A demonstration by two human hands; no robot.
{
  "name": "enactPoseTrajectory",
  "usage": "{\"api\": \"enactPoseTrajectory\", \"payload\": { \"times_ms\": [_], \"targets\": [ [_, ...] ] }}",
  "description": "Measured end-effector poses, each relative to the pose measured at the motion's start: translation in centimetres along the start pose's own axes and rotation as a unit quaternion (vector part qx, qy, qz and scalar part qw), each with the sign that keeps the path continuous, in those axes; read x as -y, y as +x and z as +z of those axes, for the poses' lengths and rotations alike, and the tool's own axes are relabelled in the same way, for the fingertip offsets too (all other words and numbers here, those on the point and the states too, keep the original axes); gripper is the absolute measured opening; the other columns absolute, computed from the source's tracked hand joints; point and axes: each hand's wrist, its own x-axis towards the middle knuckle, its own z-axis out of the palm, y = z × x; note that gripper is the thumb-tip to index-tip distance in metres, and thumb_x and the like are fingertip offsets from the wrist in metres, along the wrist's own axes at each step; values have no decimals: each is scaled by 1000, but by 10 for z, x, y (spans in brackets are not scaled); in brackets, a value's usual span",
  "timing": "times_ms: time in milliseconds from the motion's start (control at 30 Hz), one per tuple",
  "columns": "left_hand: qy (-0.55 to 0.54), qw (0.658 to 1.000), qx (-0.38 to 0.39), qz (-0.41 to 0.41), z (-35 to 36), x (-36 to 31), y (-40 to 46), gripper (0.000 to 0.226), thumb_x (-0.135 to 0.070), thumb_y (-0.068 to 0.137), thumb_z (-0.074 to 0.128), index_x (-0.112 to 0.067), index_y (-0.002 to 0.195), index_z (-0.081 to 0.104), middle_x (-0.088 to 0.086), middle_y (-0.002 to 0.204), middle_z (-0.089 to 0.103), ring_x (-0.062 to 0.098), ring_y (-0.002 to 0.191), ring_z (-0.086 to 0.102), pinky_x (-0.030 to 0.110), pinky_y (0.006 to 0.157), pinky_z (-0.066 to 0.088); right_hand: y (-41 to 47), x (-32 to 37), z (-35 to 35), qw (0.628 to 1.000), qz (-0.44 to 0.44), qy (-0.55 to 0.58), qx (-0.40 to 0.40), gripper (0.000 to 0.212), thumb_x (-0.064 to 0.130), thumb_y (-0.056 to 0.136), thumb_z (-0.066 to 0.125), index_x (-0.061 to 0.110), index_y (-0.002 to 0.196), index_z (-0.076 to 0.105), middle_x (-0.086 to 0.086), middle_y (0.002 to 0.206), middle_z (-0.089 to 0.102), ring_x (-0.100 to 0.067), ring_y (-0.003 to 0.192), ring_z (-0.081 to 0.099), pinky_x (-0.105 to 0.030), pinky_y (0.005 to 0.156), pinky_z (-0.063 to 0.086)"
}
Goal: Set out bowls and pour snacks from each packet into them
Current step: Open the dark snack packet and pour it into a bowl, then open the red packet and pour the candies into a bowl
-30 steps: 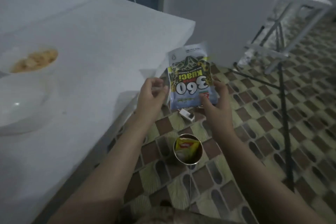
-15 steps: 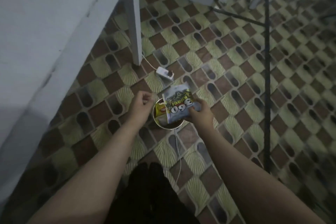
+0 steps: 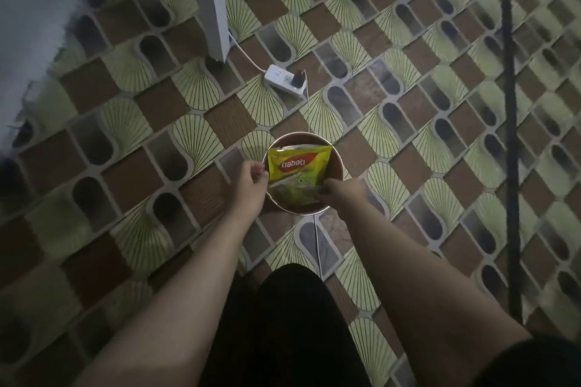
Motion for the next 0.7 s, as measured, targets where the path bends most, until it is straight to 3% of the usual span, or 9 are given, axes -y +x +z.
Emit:
{"api": "enactPoseTrajectory", "payload": {
  "times_ms": [100, 167, 233, 367, 533, 600, 700],
  "targets": [
    [5, 1000, -1, 5, 9, 17, 17, 13, -22, 97, 52, -23, 110, 53, -5, 114, 56, 5, 96, 55, 17, 64, 40, 26, -6, 16, 999, 2, 44, 12, 40, 31, 79, 77, 4, 106, 63, -4, 84, 61, -20, 72, 62, -25, 39, 47],
    [5, 1000, 6, 3, 12, 20, 20, 12, -25, 98, 51, -25, 110, 53, -3, 116, 56, 10, 102, 57, 19, 67, 43, 34, -8, 25, 985, 13, 157, 66, 55, 35, 80, 75, 2, 120, 56, -14, 111, 64, -28, 85, 70, -35, 56, 60],
    [4, 1000, 14, -1, 12, 14, 15, 11, -26, 98, 50, -28, 109, 52, -3, 117, 56, 12, 104, 57, 22, 69, 46, 31, -7, 28, 966, 16, 245, 85, 59, 31, 86, 69, 4, 133, 48, -23, 122, 60, -35, 81, 73, -45, 66, 62],
    [0, 1000, 13, 7, -4, -25, -19, 16, -19, 98, 50, -26, 113, 50, -4, 119, 54, 11, 103, 57, 19, 67, 44, -32, 12, 9, 964, -33, 260, 37, 35, 14, 96, 54, 7, 130, 49, -21, 109, 66, -32, 83, 72, -36, 63, 62],
    [-34, 998, -5, 42, -40, -128, -93, 38, -1, 96, 42, -29, 120, 47, -10, 119, 53, -2, 96, 53, 13, 63, 41, -151, 65, -53, 946, -142, 290, 15, 17, 8, 93, 52, 18, 106, 58, -11, 105, 65, -22, 77, 69, -24, 52, 55],
    [-54, 995, -21, 79, -59, -178, -126, 44, 4, 93, 41, -29, 122, 48, -13, 118, 54, -3, 100, 52, 12, 73, 47, -206, 93, -86, 931, -192, 310, 24, 17, 7, 92, 53, 18, 103, 60, -7, 103, 64, -21, 78, 69, -25, 54, 55],
    [-71, 985, -56, 147, -97, -253, -174, 46, 3, 91, 43, -33, 118, 50, -16, 117, 56, 4, 111, 53, 28, 95, 46, -290, 132, -136, 905, -272, 324, 45, 14, 8, 93, 54, 20, 96, 60, -5, 96, 66, -21, 76, 67, -37, 61, 61]
  ]
}}
